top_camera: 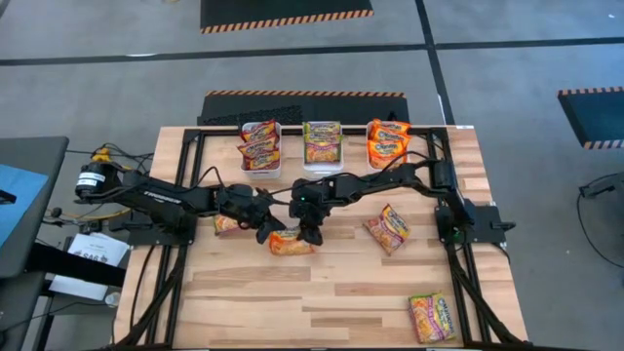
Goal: Sort Maruchan noodles
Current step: Put the orange noodle pack into the right white bin
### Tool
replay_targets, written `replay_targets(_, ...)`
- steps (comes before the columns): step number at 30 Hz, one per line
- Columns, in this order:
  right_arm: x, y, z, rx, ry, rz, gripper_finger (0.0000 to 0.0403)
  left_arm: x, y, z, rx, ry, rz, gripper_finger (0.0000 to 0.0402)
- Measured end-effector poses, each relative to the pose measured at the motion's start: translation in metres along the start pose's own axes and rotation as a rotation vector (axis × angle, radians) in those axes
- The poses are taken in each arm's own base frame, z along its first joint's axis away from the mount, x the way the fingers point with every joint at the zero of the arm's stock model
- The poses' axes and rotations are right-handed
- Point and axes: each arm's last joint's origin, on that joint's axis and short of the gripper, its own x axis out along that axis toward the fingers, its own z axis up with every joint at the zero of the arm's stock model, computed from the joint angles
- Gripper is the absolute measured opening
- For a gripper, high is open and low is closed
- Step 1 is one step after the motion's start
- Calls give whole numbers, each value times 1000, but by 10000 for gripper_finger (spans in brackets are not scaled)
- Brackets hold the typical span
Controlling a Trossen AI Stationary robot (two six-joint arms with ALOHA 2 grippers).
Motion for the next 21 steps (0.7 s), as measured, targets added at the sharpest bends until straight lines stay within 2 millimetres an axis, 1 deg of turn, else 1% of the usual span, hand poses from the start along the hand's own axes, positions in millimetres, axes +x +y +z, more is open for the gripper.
replay_targets(6, 0, 1, 0, 58, 0, 8, 38, 0, 0, 0, -1, -10, 11, 0)
replay_targets(8, 1, 2, 0, 62, -1, 10, 14, 0, 0, 1, -8, -16, 17, 0)
replay_targets(15, 3, 7, -1, 76, 7, 16, 8, 0, 0, 2, -9, -29, 10, 0)
replay_targets(19, 5, 10, -1, 72, 11, 20, 6, 0, 0, 2, -55, -28, 6, 1)
replay_targets(21, 5, 11, -1, 76, 13, 21, 6, -1, 1, 3, -72, -18, -5, 7)
